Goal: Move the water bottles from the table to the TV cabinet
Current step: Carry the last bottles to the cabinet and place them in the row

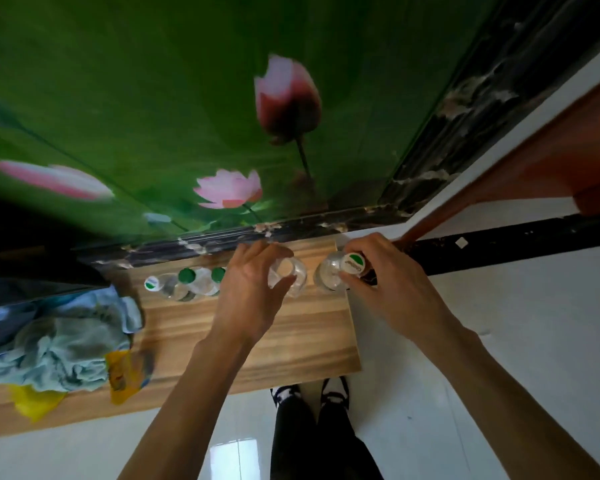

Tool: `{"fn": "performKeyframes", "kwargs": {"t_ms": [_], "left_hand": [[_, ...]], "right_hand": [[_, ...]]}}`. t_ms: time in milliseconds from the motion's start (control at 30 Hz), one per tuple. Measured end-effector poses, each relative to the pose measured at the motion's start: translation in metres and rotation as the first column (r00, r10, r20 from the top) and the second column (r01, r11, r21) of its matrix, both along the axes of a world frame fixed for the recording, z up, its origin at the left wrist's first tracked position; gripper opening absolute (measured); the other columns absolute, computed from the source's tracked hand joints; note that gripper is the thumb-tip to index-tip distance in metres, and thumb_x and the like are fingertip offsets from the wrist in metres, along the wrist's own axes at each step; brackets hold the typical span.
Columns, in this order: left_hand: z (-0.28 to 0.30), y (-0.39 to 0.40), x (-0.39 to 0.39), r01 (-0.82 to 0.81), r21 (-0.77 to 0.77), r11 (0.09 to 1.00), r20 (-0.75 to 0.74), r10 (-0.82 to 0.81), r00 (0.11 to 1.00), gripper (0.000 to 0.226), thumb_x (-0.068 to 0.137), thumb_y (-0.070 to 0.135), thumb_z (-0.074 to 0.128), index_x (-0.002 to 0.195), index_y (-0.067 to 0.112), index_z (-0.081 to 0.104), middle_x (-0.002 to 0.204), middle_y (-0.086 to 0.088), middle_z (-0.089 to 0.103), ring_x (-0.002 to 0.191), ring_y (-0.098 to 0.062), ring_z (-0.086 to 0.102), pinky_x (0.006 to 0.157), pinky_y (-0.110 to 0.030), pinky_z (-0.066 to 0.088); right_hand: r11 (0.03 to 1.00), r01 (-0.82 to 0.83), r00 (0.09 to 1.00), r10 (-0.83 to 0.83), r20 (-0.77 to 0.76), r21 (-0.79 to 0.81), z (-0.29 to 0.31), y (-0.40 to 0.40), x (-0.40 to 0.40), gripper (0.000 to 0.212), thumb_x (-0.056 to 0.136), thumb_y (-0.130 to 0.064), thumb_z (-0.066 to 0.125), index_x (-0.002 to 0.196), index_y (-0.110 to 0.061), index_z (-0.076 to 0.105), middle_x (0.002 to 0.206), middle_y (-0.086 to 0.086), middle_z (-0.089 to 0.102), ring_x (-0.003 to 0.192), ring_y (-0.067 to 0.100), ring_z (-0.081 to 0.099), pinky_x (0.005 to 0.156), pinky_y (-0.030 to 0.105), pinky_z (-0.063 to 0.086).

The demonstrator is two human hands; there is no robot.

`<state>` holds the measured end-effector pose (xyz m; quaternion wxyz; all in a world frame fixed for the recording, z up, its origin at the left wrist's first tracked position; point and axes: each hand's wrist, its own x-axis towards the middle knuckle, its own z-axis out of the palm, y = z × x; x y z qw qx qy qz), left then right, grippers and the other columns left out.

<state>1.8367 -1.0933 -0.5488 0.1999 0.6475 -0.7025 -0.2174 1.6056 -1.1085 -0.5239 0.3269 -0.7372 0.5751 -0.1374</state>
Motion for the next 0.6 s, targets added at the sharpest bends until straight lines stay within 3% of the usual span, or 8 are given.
{"fn": "performKeyframes", "kwargs": {"t_ms": [100,200,367,467,600], "left_hand": [[-0.032,-0.010,0.002,0.011,-0.038,0.999,0.029,-0.009,1.000,0.034,0.079,0.020,0.086,0.112,0.020,0.074,0.107,0.003,0.072,0.098,-0.023,0.058,0.083,-0.037,0.048],[-0.059,-0.017,0.003,-0.018,-0.063,0.998,0.034,0.020,0.999,0.036,0.078,0.021,0.086,0.112,0.020,0.074,0.106,0.004,0.073,0.099,-0.026,0.058,0.086,-0.043,0.049],[-0.101,-0.028,0.007,-0.042,-0.033,0.999,0.036,0.043,0.998,0.038,0.076,0.020,0.088,0.112,0.020,0.073,0.107,0.002,0.074,0.106,-0.028,0.061,0.093,-0.049,0.048],[-0.124,-0.034,0.010,-0.039,0.002,0.999,0.049,0.038,0.998,0.038,0.076,0.019,0.088,0.112,0.020,0.074,0.108,0.001,0.075,0.106,-0.028,0.062,0.094,-0.048,0.047],[-0.143,-0.039,0.014,-0.039,0.039,0.998,0.067,0.036,0.997,0.039,0.076,0.021,0.088,0.112,0.022,0.074,0.111,0.003,0.076,0.109,-0.026,0.062,0.095,-0.043,0.042]], "right_hand": [[0.999,-0.036,0.999,0.035,-0.009,-0.026,-0.039,-0.013,0.007,0.033,0.091,-0.026,0.074,0.119,-0.023,0.056,0.119,-0.009,0.058,0.106,0.012,0.062,0.082,0.025,0.056],[0.997,-0.069,0.998,0.068,-0.015,-0.045,-0.074,-0.027,0.014,0.029,0.092,-0.025,0.073,0.116,-0.023,0.057,0.119,-0.007,0.061,0.106,0.015,0.063,0.083,0.038,0.059],[0.990,-0.118,0.992,0.115,-0.044,-0.071,-0.121,-0.044,0.023,0.026,0.093,-0.025,0.071,0.115,-0.022,0.057,0.118,-0.007,0.060,0.104,0.012,0.061,0.081,0.027,0.052],[0.987,-0.144,0.989,0.140,-0.050,-0.071,-0.141,-0.050,0.029,0.025,0.093,-0.023,0.070,0.114,-0.019,0.057,0.116,-0.005,0.059,0.101,0.014,0.061,0.078,0.032,0.052],[0.987,-0.151,0.987,0.147,-0.065,-0.058,-0.161,-0.055,0.035,0.026,0.093,-0.025,0.070,0.114,-0.020,0.057,0.116,-0.005,0.058,0.098,0.013,0.061,0.075,0.029,0.050]]}}
